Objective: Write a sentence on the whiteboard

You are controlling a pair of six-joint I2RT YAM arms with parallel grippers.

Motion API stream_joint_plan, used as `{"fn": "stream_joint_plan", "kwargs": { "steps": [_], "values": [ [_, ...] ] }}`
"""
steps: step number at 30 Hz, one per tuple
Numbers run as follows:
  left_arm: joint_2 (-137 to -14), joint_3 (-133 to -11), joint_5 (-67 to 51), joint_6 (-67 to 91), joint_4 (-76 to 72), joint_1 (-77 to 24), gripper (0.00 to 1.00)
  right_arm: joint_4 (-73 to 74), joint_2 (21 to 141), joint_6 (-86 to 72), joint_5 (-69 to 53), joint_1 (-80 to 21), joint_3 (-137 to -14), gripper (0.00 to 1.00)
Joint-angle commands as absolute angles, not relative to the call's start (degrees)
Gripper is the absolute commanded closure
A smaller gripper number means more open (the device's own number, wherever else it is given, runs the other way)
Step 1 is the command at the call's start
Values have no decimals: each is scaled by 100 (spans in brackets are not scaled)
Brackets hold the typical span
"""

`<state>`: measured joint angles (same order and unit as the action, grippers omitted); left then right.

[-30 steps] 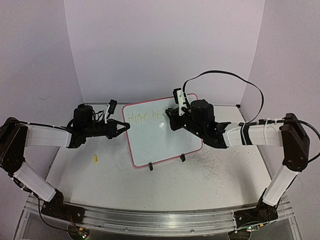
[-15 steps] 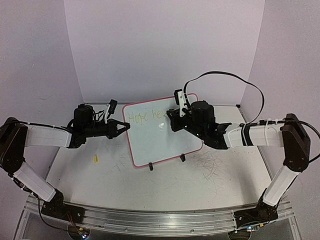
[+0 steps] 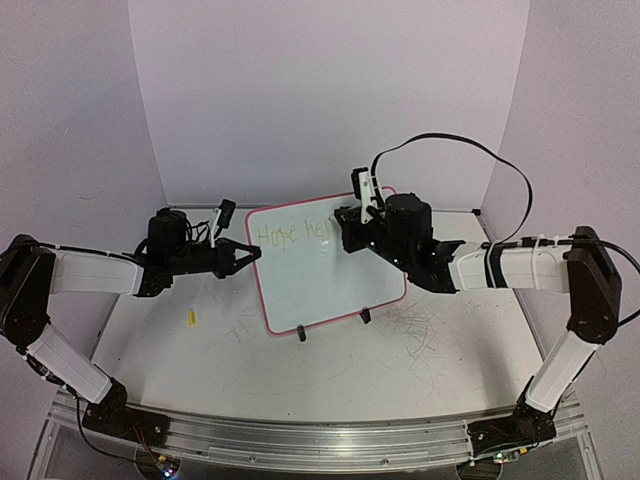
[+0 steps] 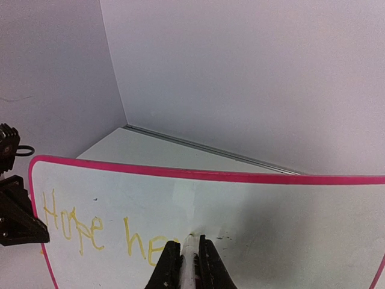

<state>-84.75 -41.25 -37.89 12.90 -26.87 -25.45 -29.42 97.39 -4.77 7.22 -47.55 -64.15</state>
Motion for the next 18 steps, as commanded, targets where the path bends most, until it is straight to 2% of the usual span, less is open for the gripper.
{"fn": "stream_joint_plan", "kwargs": {
  "steps": [1,18],
  "values": [
    [-8390,-4339,-3164,687,-2496,-2514,100,-3184,9181,-591,363,-4749,-6061,100],
    [-8376,-4340,-3118,668,-2473,-2514,100,-3061,9599,-716,643,-4683,-6314,100]
  ]
}}
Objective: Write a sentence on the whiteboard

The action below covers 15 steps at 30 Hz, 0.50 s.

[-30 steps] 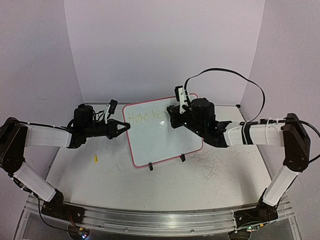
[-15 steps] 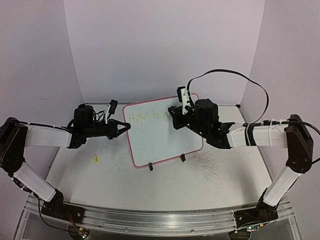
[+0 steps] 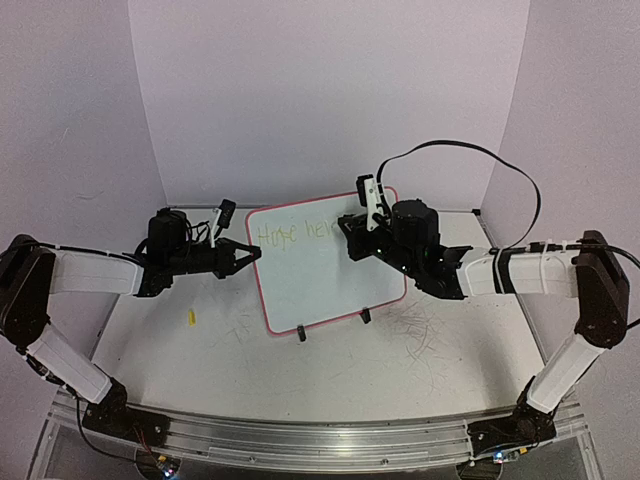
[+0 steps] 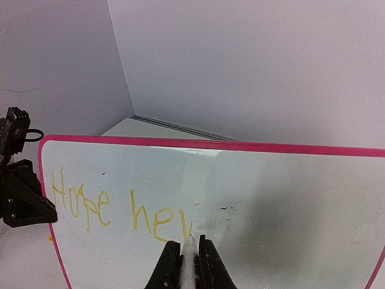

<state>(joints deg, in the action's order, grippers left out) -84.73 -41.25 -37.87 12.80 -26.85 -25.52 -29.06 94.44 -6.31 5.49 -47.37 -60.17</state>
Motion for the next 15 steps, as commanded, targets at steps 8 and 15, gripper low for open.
{"fn": "stream_joint_plan", "kwargs": {
  "steps": [8,15],
  "values": [
    [-8402,-4348,-3143,661,-2460,-2514,100,-3080,9711,-736,690,-4646,-6381,100],
    [-8404,-4346,-3146,659,-2459,-2516,100,-3034,9750,-854,979,-4597,-6375,100]
  ]
}}
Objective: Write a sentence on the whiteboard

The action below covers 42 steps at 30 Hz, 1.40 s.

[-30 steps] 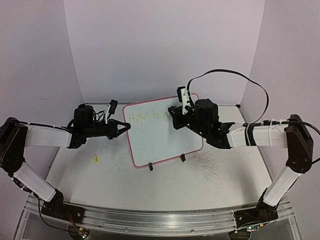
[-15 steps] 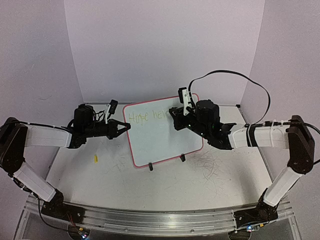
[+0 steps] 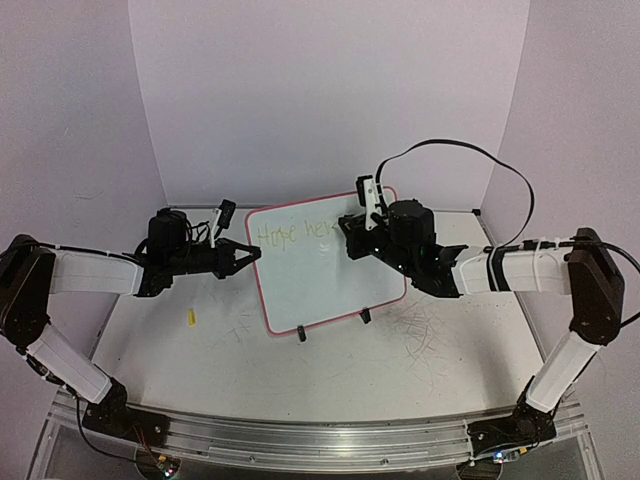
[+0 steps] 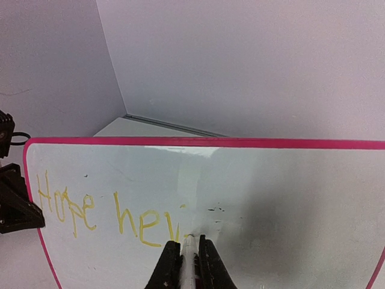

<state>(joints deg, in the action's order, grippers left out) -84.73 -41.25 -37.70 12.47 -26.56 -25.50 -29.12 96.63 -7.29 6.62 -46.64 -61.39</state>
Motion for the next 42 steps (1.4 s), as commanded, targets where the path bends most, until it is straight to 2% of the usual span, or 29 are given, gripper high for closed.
{"fn": "stream_joint_plan", "kwargs": {
  "steps": [1,11,26,42],
  "values": [
    [-8402,-4348,-3145,659,-2460,-2515,100,-3013,9741,-868,1021,-4595,-6369,100],
    [-8419,-4353,-3163,660,-2452,-2514,100,-3091,9668,-830,1242,-4578,-6320,100],
    [-8410,-4347,-3147,641,-2448,-2515,100,-3183,9910,-805,938,-4563,-6591,100],
    [-8402,-4353,-3163,650,-2443,-2523,100,-3037,9796,-1197,769,-4611,-6081,100]
  ]
}}
